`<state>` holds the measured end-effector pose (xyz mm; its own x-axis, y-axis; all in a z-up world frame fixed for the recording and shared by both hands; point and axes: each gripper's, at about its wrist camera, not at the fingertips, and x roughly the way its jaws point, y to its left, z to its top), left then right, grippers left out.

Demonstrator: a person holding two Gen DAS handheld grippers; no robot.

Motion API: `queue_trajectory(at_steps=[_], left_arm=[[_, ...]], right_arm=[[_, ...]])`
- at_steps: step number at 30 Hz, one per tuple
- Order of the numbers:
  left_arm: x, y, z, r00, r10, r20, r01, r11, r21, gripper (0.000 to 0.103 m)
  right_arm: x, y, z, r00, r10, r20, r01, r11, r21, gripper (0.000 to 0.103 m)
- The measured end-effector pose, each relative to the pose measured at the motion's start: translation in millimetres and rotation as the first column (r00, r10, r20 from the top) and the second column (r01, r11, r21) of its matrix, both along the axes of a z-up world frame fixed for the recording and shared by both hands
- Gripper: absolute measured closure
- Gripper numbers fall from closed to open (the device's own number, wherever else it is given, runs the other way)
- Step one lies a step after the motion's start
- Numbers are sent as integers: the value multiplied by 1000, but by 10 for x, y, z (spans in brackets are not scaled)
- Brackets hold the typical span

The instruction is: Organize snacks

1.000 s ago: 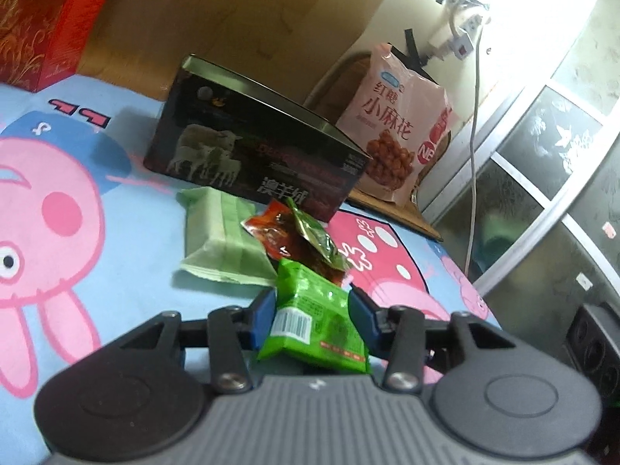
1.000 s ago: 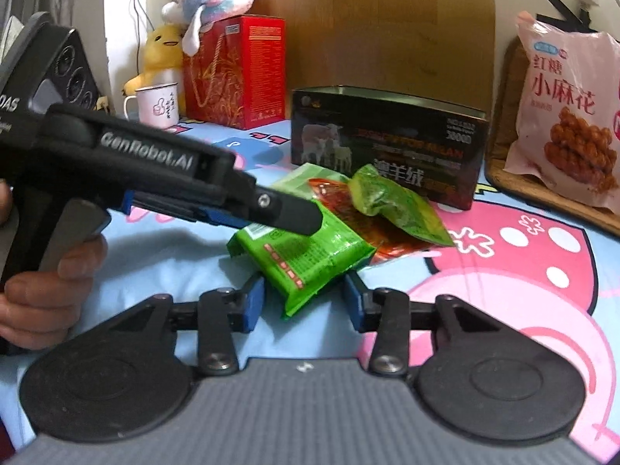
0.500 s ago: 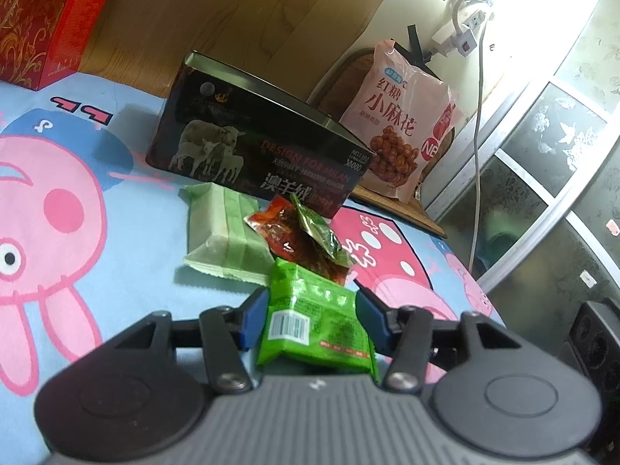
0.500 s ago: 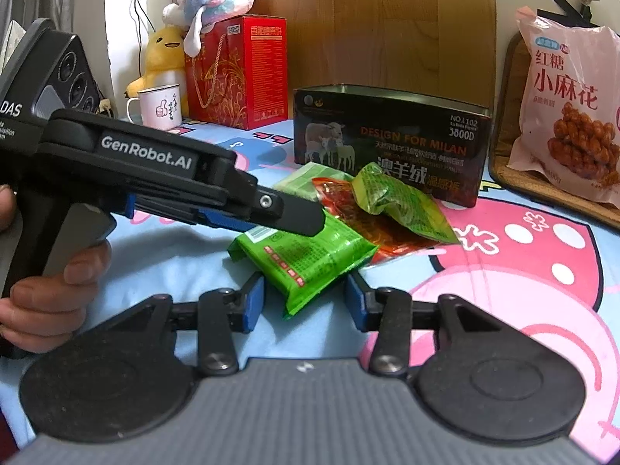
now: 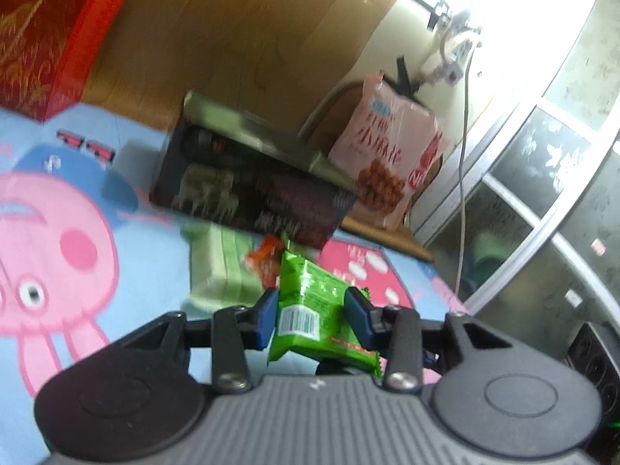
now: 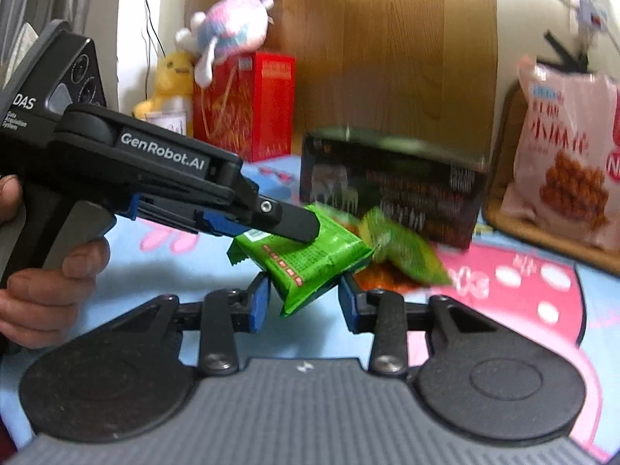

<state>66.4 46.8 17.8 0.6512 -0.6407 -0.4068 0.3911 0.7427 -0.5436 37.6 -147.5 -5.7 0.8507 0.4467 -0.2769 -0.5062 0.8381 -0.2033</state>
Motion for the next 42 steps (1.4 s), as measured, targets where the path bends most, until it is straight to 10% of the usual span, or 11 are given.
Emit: queue_trajectory(at_steps=[10,18,26,33,37,42], left_arm=[[805,10,549,994,54,95,-56,998,24,66],[1589,-318,404,998,46,35,-48,997,53,66],[1381,-224,412,994,71,80,-75,996,47,66],[875,-34,288,999,46,24,-46,999,17,66],[732,-116,50,997,46,-54,-44,998,40,66],[635,-26,-130,990,103,-99,-96,993,74,74]], right_arm=[[788,85,624,995,35,91,-33,999,-16,63],[1452,-114,714,993,-96,72,100,994,-51,64],[1151,-435,632,980,-167,106,158,984,83,56],[1022,-678,358,984,-136,-111,156,966,206,50],[1329,-760,194,929,-93,-359,214,926,312,49],[1320,-580,161,916,-23,-401,185,910,371,48]])
